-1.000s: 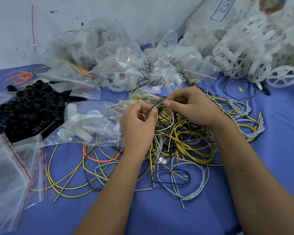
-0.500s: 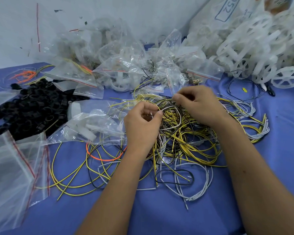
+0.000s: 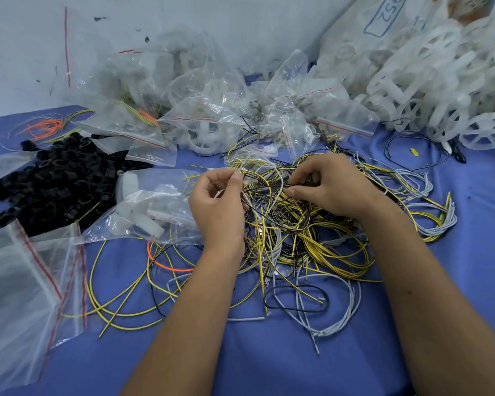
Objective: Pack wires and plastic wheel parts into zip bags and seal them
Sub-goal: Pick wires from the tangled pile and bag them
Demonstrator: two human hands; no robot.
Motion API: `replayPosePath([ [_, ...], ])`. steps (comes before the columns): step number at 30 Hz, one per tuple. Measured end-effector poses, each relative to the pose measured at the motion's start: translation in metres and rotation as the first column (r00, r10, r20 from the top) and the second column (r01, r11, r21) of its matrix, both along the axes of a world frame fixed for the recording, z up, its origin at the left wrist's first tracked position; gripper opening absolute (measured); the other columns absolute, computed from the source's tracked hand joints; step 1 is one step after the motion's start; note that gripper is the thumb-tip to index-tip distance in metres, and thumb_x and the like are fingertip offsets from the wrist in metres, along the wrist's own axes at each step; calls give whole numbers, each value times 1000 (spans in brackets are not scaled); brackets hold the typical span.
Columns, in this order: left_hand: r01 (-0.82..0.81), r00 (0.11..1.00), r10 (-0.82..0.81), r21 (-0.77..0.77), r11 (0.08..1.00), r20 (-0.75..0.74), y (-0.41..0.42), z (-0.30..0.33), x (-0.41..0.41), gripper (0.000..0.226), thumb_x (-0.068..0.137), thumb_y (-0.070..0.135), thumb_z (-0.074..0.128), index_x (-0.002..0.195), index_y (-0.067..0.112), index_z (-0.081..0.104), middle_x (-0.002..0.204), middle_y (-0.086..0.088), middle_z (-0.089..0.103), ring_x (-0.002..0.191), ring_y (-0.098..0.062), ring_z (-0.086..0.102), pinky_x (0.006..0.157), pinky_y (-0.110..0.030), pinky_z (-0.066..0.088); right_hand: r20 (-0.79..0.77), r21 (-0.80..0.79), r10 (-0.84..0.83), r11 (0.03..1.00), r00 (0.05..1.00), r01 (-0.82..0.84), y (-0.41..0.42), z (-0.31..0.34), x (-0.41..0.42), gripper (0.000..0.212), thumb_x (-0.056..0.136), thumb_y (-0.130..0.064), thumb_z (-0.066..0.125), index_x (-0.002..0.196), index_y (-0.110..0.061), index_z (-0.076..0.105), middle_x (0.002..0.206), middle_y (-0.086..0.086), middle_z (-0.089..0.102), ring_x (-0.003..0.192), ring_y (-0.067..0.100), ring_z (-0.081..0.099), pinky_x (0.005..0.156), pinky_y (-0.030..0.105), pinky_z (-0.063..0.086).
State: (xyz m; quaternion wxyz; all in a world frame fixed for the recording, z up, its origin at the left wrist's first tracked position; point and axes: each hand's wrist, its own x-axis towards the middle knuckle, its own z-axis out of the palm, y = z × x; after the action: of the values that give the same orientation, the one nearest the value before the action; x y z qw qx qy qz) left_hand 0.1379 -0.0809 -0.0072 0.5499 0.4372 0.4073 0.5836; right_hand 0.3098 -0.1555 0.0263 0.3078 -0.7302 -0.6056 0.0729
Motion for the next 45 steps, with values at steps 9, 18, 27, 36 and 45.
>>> replayPosePath([
  [9, -16, 998, 14, -20, 1000, -64, 0, 0, -1, 20, 89, 8, 73, 76, 23, 66, 79, -6, 65, 74, -27, 55, 71, -48, 48, -146, 154, -129, 976, 981, 151, -2, 3, 4, 7, 84, -29, 81, 83, -23, 78, 69, -12, 65, 58, 2, 53, 57, 14, 40],
  [18, 81, 967, -58, 86, 993, -248, 1, -6, 0, 18, 87, 12, 74, 77, 25, 66, 74, 13, 67, 69, -5, 59, 72, -27, 49, -395, 422, -442, 692, 806, 586, -7, 7, 16, 12, 85, -35, 75, 86, -23, 77, 73, -8, 69, 63, 4, 64, 68, 32, 57],
  [27, 275, 838, -118, 225, 935, -533, -8, -8, 2, 16, 84, 15, 76, 76, 25, 67, 69, 12, 67, 66, -9, 64, 65, -30, 53, -777, 482, -303, 275, 551, 832, -14, 16, 23, 12, 87, -29, 69, 78, -23, 63, 73, 13, 69, 61, 36, 67, 56, 47, 54],
  [36, 303, 784, -114, 216, 928, -610, -9, -6, 2, 16, 84, 16, 78, 77, 26, 67, 66, 17, 65, 59, -4, 58, 58, -15, 43, -888, 408, -82, 314, 452, 857, -11, 18, 18, 18, 94, -7, 67, 78, -10, 58, 61, 5, 57, 42, 15, 52, 47, 28, 44],
  [45, 296, 786, -109, 217, 930, -609, -9, -6, 0, 18, 82, 11, 78, 79, 24, 67, 71, 13, 67, 60, -2, 57, 57, -11, 44, -953, 258, 198, 132, 230, 957, -16, 19, 33, 25, 93, 6, 61, 75, -7, 49, 58, 5, 53, 44, 20, 50, 55, 30, 54],
])
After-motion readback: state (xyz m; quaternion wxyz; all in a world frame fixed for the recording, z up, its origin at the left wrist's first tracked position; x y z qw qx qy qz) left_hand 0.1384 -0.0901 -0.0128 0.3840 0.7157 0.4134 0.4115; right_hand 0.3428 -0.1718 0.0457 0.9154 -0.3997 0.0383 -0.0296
